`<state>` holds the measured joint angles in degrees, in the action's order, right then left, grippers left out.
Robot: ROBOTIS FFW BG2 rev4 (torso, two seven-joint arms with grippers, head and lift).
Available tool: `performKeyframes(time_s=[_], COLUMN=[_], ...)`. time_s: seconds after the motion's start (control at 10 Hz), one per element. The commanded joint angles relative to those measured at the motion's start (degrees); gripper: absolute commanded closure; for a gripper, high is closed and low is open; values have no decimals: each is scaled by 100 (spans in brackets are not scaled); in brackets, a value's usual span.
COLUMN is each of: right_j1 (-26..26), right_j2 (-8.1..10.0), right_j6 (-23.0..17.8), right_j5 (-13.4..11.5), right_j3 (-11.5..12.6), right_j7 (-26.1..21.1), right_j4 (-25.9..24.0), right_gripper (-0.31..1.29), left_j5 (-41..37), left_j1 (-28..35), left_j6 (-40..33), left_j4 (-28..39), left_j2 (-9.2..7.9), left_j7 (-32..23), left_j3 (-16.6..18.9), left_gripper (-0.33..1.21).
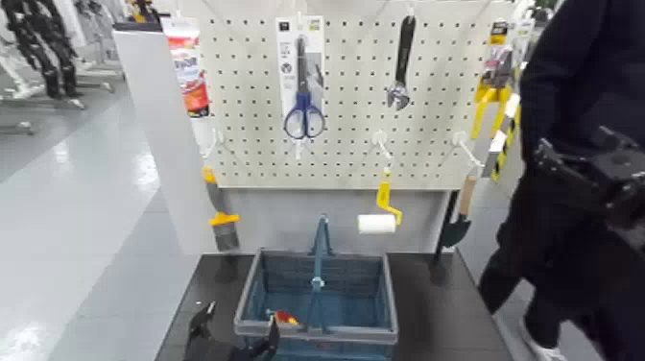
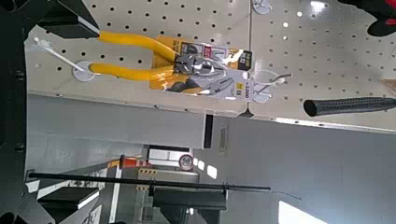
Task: Put the yellow pliers into the crate.
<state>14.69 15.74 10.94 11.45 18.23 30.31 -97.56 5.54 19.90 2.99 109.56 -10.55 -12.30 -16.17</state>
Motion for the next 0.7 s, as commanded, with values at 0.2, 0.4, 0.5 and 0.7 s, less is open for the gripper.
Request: performKeyframes(time_s=[0.2,0.4,0.5,0.7], right_j1=[755,1177,1379,1819], right_j2=[219,290,334,386], right_j6=[-198,-409,-444,-523], right_j5=[182,323,446,674], right_j3=[-153,-285,-382,-557], right_j7=[432,669,792,1170], right_j4=[853,1389,1653,2268], right_gripper=[11,11,11,11], left_j5=[0,0,0,0], left_j1=[-21,-47,-56,-65], left_j6=[0,9,9,9], left_j4=[-5,-5,-5,-5], left_j2=[0,0,-9,-9], left_j7=[17,35,35,35], left_j3=[-18,-26,-44,-53], left_gripper=[28,28,28,28])
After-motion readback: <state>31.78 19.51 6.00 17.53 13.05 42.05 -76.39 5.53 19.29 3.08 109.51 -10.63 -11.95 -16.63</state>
